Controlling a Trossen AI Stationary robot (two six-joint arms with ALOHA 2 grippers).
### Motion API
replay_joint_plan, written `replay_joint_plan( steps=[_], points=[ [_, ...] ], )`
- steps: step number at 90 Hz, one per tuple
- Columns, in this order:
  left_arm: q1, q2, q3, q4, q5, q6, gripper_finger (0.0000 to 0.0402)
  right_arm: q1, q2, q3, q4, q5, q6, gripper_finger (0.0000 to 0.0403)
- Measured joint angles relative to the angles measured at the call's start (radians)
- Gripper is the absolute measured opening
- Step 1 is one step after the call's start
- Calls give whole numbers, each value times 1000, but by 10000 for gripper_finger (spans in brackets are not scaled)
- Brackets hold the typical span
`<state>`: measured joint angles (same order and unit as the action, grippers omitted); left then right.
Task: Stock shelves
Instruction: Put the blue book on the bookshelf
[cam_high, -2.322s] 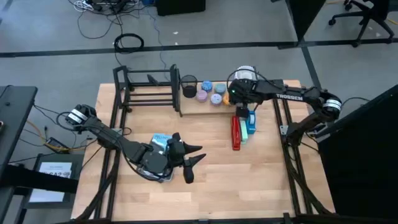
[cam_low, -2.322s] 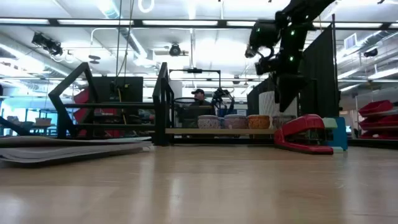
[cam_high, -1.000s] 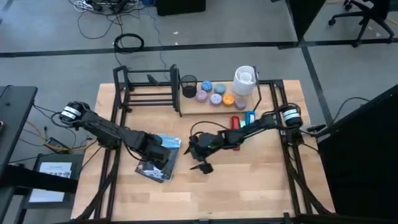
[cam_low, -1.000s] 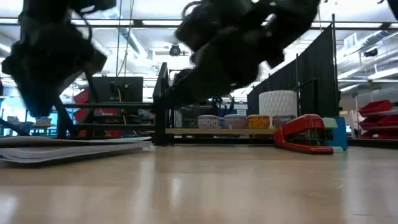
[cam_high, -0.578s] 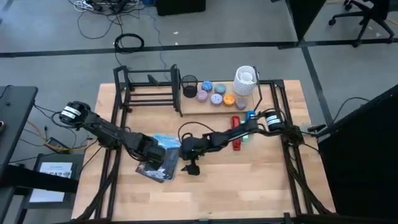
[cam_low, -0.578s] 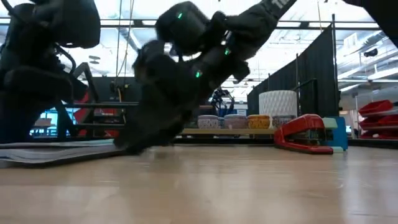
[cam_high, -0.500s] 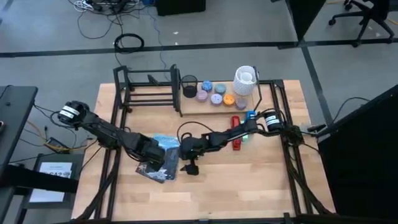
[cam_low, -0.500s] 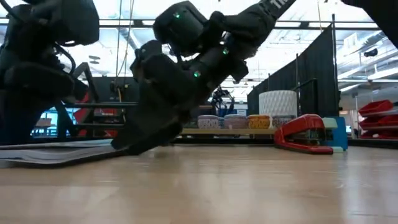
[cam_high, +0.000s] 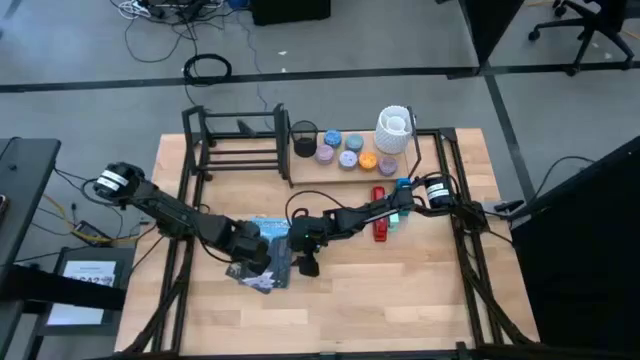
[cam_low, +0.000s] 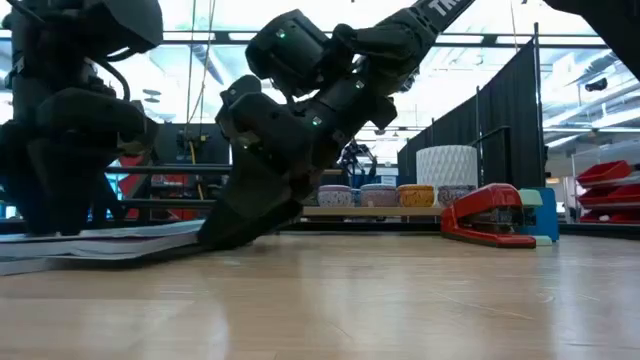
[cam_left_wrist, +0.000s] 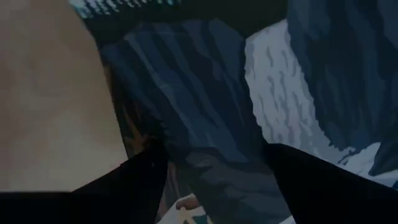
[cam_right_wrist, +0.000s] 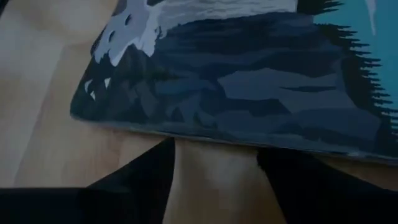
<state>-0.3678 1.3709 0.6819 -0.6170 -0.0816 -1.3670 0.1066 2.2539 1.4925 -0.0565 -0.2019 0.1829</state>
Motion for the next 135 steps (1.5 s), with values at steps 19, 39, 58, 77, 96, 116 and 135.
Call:
replay_joint_plan(
  steps=[19,39,58,77,96,116,135],
  points=[
    [-29,-95,2,28,-105,-5,257,-3,-31,-1,-83,22,0,149],
    [-34,-143,-31,103,-139,-33,256,-9,-35,-1,-136,21,-1,117],
    [-41,-139,-161,316,-44,-128,235,-10,-35,-2,-150,21,-28,99],
    [-66,-138,-254,593,-90,-157,166,-10,-35,-2,-151,16,-59,93],
    [-73,-147,-277,702,-173,-126,75,-9,-35,-3,-155,26,-66,93],
    [-88,-152,-277,709,-191,-126,7,-10,-48,-1,-214,33,-64,93],
    [-100,-156,-275,722,-218,-126,0,-11,-80,-2,-320,34,-75,93]
  ],
)
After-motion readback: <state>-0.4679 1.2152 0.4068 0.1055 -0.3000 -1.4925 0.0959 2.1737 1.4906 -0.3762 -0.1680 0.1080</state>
